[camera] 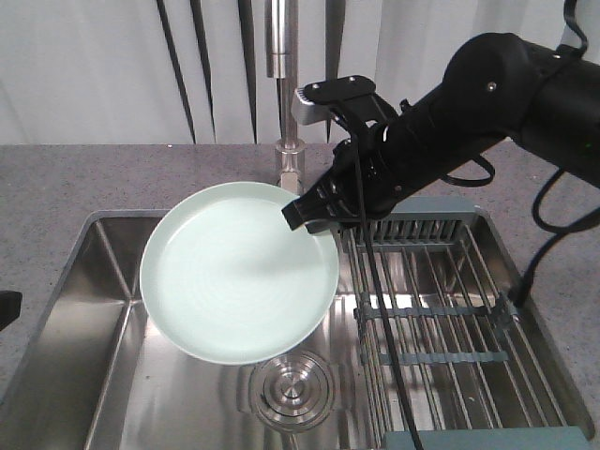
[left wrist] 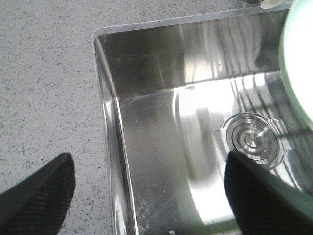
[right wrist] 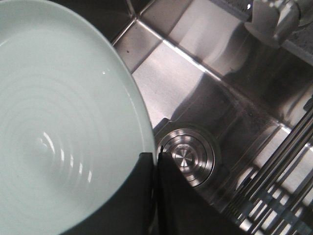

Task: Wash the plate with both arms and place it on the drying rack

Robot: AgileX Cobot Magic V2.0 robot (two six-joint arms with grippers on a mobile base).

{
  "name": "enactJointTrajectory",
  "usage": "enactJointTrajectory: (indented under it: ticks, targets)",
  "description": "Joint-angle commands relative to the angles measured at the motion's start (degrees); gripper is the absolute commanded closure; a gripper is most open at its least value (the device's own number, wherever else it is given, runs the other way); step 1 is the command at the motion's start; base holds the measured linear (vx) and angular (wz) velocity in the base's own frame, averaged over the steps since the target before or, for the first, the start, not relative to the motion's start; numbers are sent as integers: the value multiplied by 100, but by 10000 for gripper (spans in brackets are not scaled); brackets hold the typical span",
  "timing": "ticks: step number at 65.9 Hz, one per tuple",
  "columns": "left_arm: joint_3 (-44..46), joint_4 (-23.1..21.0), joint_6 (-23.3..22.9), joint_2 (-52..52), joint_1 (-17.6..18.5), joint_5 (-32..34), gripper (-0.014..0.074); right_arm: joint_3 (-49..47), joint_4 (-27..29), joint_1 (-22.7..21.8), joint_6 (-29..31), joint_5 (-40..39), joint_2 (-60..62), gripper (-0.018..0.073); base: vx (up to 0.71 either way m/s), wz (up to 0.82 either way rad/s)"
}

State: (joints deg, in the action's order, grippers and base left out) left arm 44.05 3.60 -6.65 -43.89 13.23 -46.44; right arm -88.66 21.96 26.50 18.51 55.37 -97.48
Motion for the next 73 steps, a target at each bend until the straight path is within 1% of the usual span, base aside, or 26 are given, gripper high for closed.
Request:
enactJointTrajectory:
  ticks: [1,12,27,34,46,53,73]
  targets:
    - [140,-6,-55,27,24,330,11,-558,70,-195,19,-110,-19,564,0,0]
    - [140,-6,-55,27,24,330,11,-1027,70,-575,107,4,-271,564,0,0]
    - [140,-6,-55,27,24,330,11,-977,136,-1134,186,51,-235,564,0,0]
    - [140,-6,-55,27,24,330,11,-623,201,-1290,336,-146,-1,563,0,0]
    - [140,-6,-55,27,24,330,11,136,219,-1546,395,-517,543,561,0,0]
    - [140,-6,-55,27,24,330,11,530,204,-1613,407,-596,811,561,0,0]
    - [140,-6,-55,27,24,330,11,1381,221,-1585,407,-674,1365,561,0,0]
